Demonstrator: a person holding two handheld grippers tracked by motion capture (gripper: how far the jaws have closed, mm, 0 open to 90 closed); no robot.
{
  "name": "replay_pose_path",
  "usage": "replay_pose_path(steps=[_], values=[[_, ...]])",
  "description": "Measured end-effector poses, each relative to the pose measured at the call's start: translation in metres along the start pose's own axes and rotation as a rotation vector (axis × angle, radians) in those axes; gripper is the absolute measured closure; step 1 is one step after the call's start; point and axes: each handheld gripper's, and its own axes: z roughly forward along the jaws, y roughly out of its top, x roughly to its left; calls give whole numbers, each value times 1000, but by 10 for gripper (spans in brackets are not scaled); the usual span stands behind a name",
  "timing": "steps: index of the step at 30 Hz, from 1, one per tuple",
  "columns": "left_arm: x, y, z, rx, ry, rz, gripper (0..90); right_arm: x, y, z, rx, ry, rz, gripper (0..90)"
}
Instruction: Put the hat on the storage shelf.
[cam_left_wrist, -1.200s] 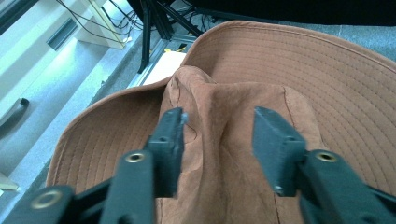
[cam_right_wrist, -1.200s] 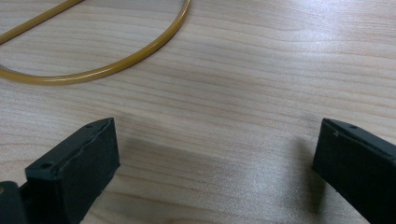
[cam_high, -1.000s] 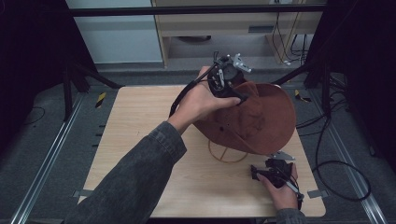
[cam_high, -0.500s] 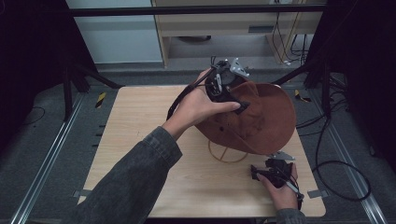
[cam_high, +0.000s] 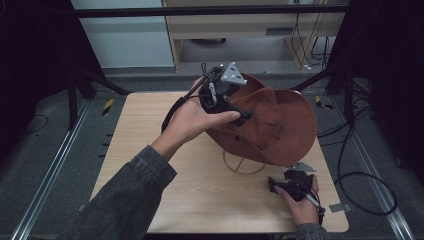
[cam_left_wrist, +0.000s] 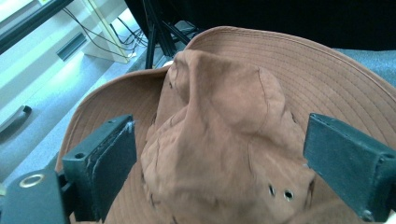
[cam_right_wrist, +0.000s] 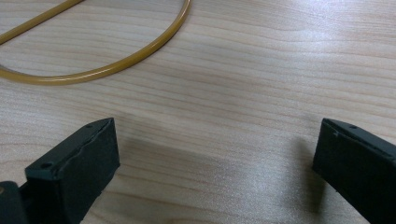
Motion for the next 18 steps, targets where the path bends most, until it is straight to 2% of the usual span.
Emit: replay_pose_path(steps=[1,2,6,8,18], values=[[0,-2,-3,-3,2,-2,90,0,0,0,0,0,0,5],[0,-6,-8,-6,4,-3,90,2,0,0,7,1,20,4],[1,-12,-14,-9,8,-14,86,2,0,0,7,1,20,4],[1,-17,-18,-19,2,-34,86,2,0,0,7,1,20,4],[7,-44,-48,-68,50,-72,81,2,0,0,6,1,19,4]])
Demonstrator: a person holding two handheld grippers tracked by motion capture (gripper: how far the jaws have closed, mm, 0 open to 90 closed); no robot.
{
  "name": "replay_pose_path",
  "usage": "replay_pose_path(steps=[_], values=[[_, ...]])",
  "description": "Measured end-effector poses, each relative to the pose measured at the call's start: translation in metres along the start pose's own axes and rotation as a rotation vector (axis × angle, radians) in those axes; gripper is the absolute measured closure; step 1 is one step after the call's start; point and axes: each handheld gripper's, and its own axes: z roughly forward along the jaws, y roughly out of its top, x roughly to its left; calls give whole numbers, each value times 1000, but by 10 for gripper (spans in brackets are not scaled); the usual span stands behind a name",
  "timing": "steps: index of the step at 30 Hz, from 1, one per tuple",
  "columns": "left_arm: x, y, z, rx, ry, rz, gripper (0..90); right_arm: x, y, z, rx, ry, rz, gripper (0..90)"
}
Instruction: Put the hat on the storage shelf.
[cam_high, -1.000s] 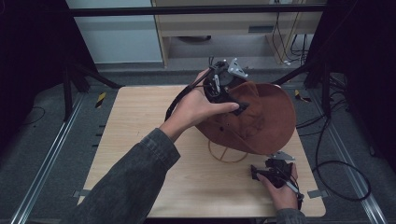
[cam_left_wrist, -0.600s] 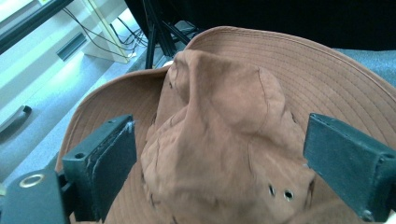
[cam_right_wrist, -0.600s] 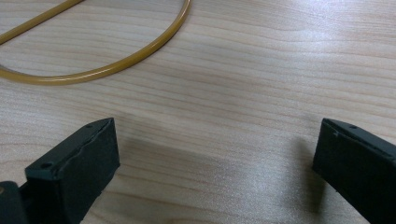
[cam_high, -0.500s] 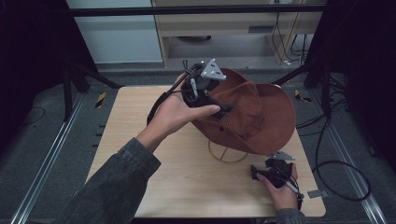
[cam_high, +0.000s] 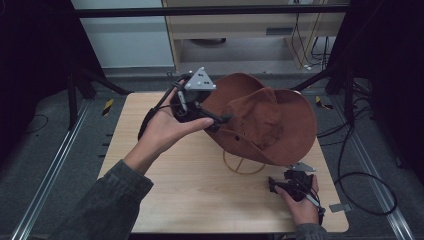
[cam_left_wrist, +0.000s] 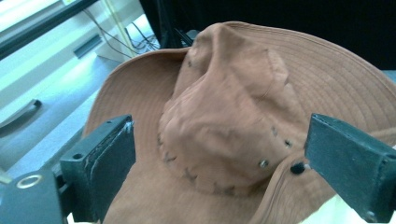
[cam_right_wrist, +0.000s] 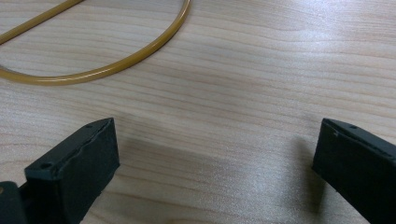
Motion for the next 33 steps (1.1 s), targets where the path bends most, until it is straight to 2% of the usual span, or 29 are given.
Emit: replay_pose_path(steps=[3,5,8,10,12,13,17,20,30,33], values=[[6,-19,-18,-26,39,-26,79,0,0,0,1,2,3,4],[8,-25,-23,-37,47,-34,79,0,0,0,2,1,3,4],[13,-43,-39,-65,74,-64,78,0,0,0,-5,2,2,4],[16,-59,-50,-65,100,-73,72,0,0,0,-5,2,5,4],[18,-73,-55,-57,109,-79,69,1,0,0,-5,2,5,4],[18,-73,-55,-57,109,-79,68,1,0,0,-5,2,5,4],[20,-103,-57,-40,120,-115,68,1,0,0,-5,2,5,4],[22,-124,-55,-18,139,-121,69,1,0,0,-5,1,5,4],[19,-170,-36,43,125,-160,66,1,0,0,-5,2,5,4],[17,-183,-30,70,117,-159,56,1,0,0,-5,2,6,4]])
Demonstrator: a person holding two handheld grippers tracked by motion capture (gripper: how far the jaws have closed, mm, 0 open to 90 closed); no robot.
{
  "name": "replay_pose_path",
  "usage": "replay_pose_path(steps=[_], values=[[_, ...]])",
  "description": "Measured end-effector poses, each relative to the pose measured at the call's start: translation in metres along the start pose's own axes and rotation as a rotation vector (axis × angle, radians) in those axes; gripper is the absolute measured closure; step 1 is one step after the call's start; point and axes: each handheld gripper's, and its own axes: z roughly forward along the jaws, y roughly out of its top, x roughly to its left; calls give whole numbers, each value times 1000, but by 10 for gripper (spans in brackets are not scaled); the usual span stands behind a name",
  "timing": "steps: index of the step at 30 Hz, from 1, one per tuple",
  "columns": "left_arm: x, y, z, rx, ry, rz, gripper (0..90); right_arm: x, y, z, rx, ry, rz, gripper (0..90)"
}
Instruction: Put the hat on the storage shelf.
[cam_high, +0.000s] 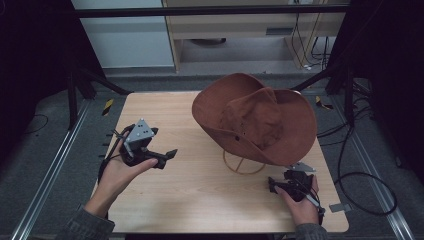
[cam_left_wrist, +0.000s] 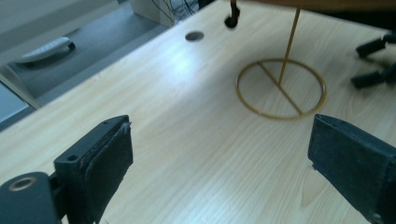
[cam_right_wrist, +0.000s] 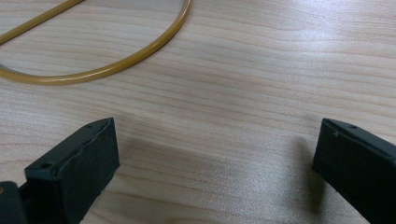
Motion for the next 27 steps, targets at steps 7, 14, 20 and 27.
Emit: replay_pose_path(steps=[7,14,20,27], values=[[2,-33,17,59,-7,-31,42,0,0,0,0,0,-1,4],[6,-66,30,120,3,-62,41,0,0,0,0,0,0,4],[10,-91,38,168,11,-77,40,0,0,0,0,0,0,4],[21,-121,41,217,43,-109,40,0,0,0,0,0,0,4]])
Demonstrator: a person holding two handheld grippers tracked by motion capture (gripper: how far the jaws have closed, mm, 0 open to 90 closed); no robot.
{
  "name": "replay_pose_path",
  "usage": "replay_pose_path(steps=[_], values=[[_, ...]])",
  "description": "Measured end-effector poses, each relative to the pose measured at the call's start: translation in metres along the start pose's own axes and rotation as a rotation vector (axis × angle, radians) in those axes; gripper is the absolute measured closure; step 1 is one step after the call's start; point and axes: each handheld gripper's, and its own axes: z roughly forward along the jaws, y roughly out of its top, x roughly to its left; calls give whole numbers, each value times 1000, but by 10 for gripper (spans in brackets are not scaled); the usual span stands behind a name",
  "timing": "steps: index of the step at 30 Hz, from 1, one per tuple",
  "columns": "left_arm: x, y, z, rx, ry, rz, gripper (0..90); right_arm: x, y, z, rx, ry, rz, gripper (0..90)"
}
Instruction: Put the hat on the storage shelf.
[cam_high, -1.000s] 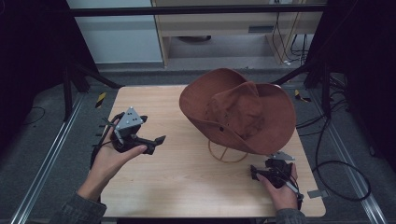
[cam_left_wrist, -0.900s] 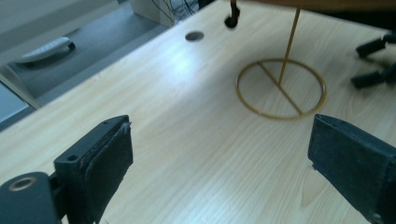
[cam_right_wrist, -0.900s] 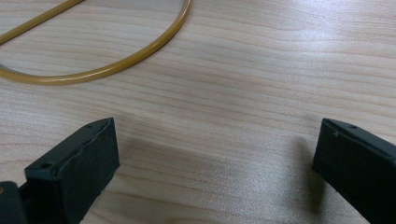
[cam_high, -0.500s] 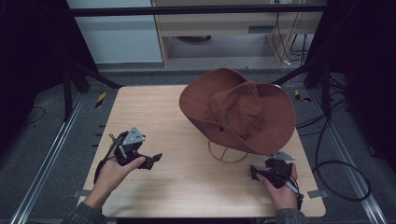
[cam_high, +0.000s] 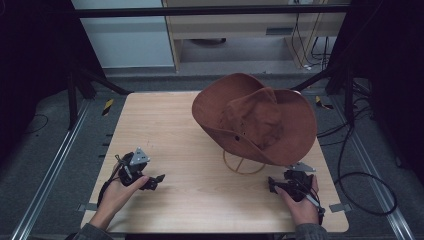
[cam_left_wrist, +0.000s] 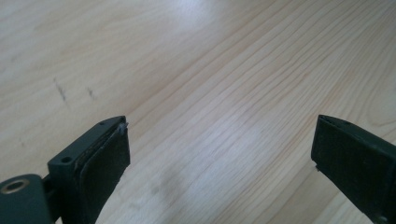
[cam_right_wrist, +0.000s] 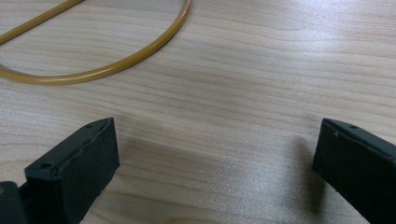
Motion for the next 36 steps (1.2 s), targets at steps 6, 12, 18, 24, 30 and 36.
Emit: replay_pose_path(steps=[6,12,18,24,30,36], values=[[9,-15,3,13,24,-33,40,0,0,0,0,0,0,4],[14,-26,9,27,31,-63,40,0,0,0,0,0,0,4],[17,-32,13,38,31,-83,40,0,0,0,0,0,0,4],[19,-34,17,40,31,-94,28,0,0,0,0,0,0,4],[17,-38,22,-17,38,-111,0,0,0,0,0,0,0,4],[18,-38,23,-16,32,-107,0,0,0,0,0,3,-4,4]])
